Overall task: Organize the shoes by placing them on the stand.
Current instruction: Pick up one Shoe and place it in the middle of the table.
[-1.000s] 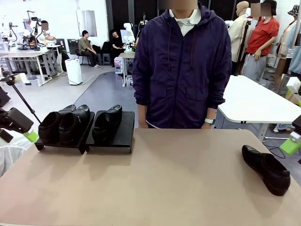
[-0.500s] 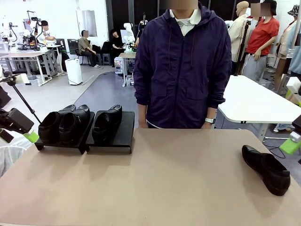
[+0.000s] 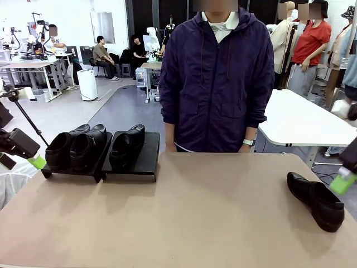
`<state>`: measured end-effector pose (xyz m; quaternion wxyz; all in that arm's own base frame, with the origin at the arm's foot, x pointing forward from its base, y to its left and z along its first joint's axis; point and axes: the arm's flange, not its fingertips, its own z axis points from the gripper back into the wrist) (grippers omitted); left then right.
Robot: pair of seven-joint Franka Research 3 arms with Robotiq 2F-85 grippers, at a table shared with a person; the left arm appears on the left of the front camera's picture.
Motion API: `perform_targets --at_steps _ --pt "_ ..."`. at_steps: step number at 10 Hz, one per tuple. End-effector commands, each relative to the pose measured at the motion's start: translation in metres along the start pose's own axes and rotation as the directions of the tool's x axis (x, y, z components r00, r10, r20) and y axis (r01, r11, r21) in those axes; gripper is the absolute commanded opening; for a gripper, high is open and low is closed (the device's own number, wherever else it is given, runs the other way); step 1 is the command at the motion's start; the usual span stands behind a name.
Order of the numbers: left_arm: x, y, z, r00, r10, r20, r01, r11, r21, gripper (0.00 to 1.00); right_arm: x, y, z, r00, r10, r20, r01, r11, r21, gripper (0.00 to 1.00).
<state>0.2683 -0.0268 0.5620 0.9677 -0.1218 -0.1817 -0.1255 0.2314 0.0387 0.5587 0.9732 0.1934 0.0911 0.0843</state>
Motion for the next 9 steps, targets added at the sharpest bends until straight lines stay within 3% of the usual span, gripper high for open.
perform_targets --at_steps 1,2,3,4,5,6,7,8,9 --pt "0.000 0.003 0.000 1.000 -0.016 -0.002 0.016 1.000 -0.023 1.00 0.051 0.026 -0.019 0.933 -0.274 -0.235 0.101 0.823 -0.558 1.00" --pt "0.000 0.003 0.000 1.000 -0.016 -0.002 0.016 1.000 -0.023 1.00 0.061 0.024 -0.029 0.894 -0.389 -0.224 0.154 0.735 -0.660 1.00" --pt "0.000 0.003 0.000 1.000 -0.016 -0.002 0.016 1.000 -0.023 1.00 0.066 0.023 -0.033 0.896 -0.385 -0.222 0.165 0.752 -0.639 1.00" --pt "0.000 0.003 0.000 1.000 -0.016 -0.002 0.016 1.000 -0.023 1.00 0.061 0.025 -0.029 0.907 -0.401 -0.127 0.272 0.790 -0.550 1.00" --pt "0.000 0.003 0.000 1.000 -0.016 -0.002 0.016 1.000 -0.023 1.00 0.057 0.027 -0.049 0.967 -0.223 -0.121 0.154 0.894 -0.420 1.00" --pt "0.000 0.003 0.000 1.000 -0.016 -0.002 0.016 1.000 -0.023 1.00 0.065 0.022 -0.050 0.943 -0.312 -0.118 0.212 0.834 -0.509 1.00" --pt "0.000 0.003 0.000 1.000 -0.016 -0.002 0.016 1.000 -0.023 1.00 0.059 0.035 -0.067 0.951 -0.294 -0.091 0.203 0.820 -0.535 1.00" --pt "0.000 0.003 0.000 1.000 -0.016 -0.002 0.016 1.000 -0.023 1.00 0.072 0.025 -0.064 0.955 -0.287 -0.069 0.206 0.814 -0.543 1.00" --pt "0.000 0.003 0.000 1.000 -0.016 -0.002 0.016 1.000 -0.023 1.00 0.092 0.002 -0.054 0.976 -0.210 -0.061 0.153 0.857 -0.491 1.00"
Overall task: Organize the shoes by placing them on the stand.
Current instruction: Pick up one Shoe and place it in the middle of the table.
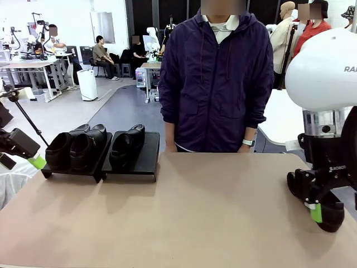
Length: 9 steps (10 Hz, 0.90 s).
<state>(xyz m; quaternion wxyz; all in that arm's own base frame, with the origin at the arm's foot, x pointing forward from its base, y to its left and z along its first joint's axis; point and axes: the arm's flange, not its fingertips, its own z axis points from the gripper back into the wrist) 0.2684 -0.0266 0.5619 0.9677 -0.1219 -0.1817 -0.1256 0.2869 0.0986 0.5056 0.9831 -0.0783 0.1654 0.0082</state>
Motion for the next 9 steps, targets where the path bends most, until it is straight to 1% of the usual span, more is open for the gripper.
perform_targets --at_steps 1,3,4,5,6,9 --pt "0.000 0.003 0.000 1.000 -0.015 -0.002 0.015 1.000 -0.023 1.00 0.049 -0.042 -0.004 0.994 -0.039 0.104 0.033 0.998 0.061 1.00" --pt "0.000 0.003 0.000 1.000 -0.015 -0.002 0.015 1.000 -0.023 1.00 0.089 -0.083 -0.019 0.980 -0.073 0.187 0.053 0.993 0.109 1.00" --pt "0.000 0.003 0.000 1.000 -0.015 -0.002 0.015 1.000 -0.023 1.00 0.106 -0.097 -0.029 0.973 -0.090 0.211 0.077 0.995 0.067 1.00" --pt "0.000 0.003 0.000 1.000 -0.015 -0.002 0.015 1.000 -0.023 1.00 0.125 -0.110 -0.040 0.969 -0.038 0.243 0.017 0.996 0.085 1.00" --pt "0.000 0.003 0.000 1.000 -0.015 -0.002 0.015 1.000 -0.023 1.00 0.136 -0.114 -0.048 0.968 -0.008 0.253 -0.027 0.990 0.135 1.00" --pt "0.000 0.003 0.000 1.000 -0.015 -0.002 0.015 1.000 -0.023 1.00 0.170 -0.122 -0.067 0.975 -0.011 0.223 -0.027 0.985 0.168 1.00"
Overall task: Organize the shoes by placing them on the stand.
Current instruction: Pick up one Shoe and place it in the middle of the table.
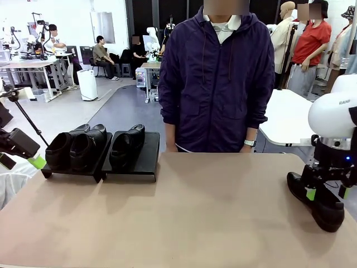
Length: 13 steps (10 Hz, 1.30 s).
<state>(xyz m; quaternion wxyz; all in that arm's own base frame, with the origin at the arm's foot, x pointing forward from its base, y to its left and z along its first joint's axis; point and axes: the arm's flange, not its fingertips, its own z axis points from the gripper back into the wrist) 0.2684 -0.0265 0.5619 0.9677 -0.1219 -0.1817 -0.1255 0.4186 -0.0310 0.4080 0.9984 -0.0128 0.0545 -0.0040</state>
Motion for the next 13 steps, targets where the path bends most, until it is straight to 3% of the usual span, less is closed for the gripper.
perform_targets --at_steps 1,6,13 --pt "0.000 0.003 0.000 1.000 -0.016 -0.002 0.016 1.000 -0.023 1.00 0.020 -0.006 -0.006 0.999 0.043 0.016 -0.044 0.998 0.045 1.00" --pt "0.000 0.003 0.000 1.000 -0.016 -0.002 0.016 1.000 -0.023 1.00 0.031 -0.013 -0.020 0.989 0.100 0.110 -0.104 0.994 0.031 1.00" --pt "0.000 0.003 0.000 1.000 -0.016 -0.002 0.016 1.000 -0.023 1.00 0.046 -0.017 -0.059 0.978 0.138 0.156 -0.139 0.990 -0.004 1.00"
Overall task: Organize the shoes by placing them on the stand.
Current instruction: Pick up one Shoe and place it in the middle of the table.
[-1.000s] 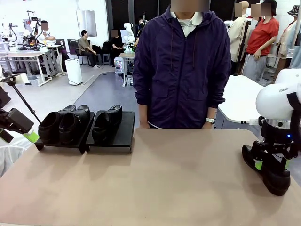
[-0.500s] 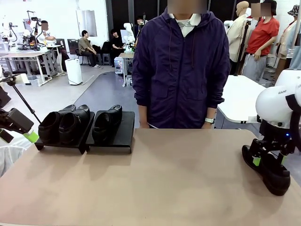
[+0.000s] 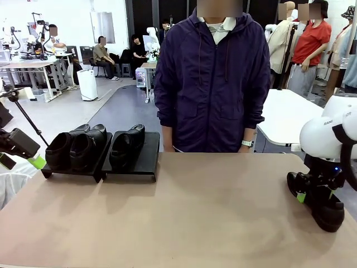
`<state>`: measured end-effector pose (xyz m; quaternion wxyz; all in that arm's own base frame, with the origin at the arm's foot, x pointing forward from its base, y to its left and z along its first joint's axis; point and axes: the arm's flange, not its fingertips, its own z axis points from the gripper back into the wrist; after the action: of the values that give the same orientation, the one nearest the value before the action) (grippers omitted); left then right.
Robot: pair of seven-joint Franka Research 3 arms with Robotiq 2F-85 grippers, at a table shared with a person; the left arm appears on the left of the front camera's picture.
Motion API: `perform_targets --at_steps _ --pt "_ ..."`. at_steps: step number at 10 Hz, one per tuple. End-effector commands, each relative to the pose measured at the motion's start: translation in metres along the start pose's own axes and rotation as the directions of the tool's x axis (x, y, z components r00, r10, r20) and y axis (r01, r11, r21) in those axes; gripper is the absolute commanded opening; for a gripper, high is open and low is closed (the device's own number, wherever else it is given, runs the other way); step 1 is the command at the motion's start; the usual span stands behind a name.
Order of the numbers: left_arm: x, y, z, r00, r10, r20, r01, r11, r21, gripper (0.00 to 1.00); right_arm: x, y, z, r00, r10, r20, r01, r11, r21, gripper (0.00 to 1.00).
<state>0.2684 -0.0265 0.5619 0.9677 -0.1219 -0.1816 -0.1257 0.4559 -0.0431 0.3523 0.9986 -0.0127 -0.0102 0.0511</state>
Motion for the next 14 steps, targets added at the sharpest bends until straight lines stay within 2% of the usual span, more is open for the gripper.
perform_targets --at_steps 1,2,3,4,5,11,14 --pt "0.000 0.003 0.000 1.000 -0.015 -0.002 0.015 1.000 -0.023 1.00 0.004 -0.008 -0.013 0.998 0.045 0.036 -0.047 0.998 0.050 1.00" --pt "0.000 0.003 0.000 1.000 -0.015 -0.002 0.015 1.000 -0.023 1.00 0.005 -0.007 -0.014 0.999 0.049 0.023 -0.051 0.997 0.066 1.00" --pt "0.000 0.003 0.000 1.000 -0.015 -0.002 0.015 1.000 -0.023 1.00 0.004 -0.008 -0.013 0.999 0.047 0.007 -0.047 0.997 0.065 0.74" --pt "0.000 0.003 0.000 1.000 -0.015 -0.002 0.015 1.000 -0.023 1.00 0.002 -0.008 -0.012 0.999 0.046 0.004 -0.046 0.997 0.069 0.15" --pt "0.000 0.003 0.000 1.000 -0.015 -0.002 0.015 1.000 -0.023 1.00 0.001 -0.008 -0.012 0.999 0.044 -0.004 -0.044 0.997 0.067 0.00" --pt "0.000 0.003 0.000 1.000 -0.015 -0.002 0.015 1.000 -0.023 1.00 0.000 -0.002 -0.005 0.998 0.061 -0.006 -0.060 0.997 0.050 0.00" --pt "0.000 0.003 0.000 1.000 -0.015 -0.002 0.015 1.000 -0.023 1.00 -0.011 0.004 0.009 0.998 0.068 0.009 -0.069 0.996 0.060 0.00"
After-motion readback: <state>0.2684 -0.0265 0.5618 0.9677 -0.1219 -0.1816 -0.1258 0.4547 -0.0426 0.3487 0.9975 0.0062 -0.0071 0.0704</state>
